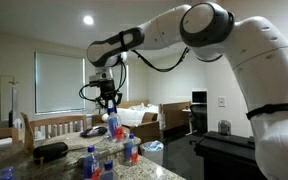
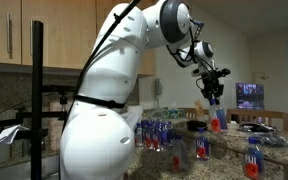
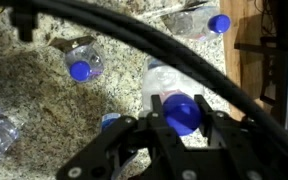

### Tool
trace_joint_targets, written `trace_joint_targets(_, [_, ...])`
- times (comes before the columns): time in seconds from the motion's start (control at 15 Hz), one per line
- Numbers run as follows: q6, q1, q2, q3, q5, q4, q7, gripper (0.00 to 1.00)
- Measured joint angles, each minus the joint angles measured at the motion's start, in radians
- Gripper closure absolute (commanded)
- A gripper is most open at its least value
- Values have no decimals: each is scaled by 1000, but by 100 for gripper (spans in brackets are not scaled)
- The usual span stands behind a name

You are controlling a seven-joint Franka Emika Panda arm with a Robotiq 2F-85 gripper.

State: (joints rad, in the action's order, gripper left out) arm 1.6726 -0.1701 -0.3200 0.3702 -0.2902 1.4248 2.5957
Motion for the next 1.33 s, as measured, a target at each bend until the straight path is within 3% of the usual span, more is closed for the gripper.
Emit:
trace_joint_targets(0.2, [0,13,-2,-29,0,-3,-1,65])
trace_joint_targets(0.27, [0,11,-2,-36,0,-5,-1,87])
trace_joint_targets(0.6, [-1,87,-7,-117,5,-5,5,86])
trace_joint_targets(0.67, [-1,71,-18,-73,-20,-3,5,86])
trace_joint_targets(1.0, [4,-95,-172,314,-200,-7,3,86])
trace_joint_targets(1.33, [-11,-347,-313,646,-459,-7,2,86])
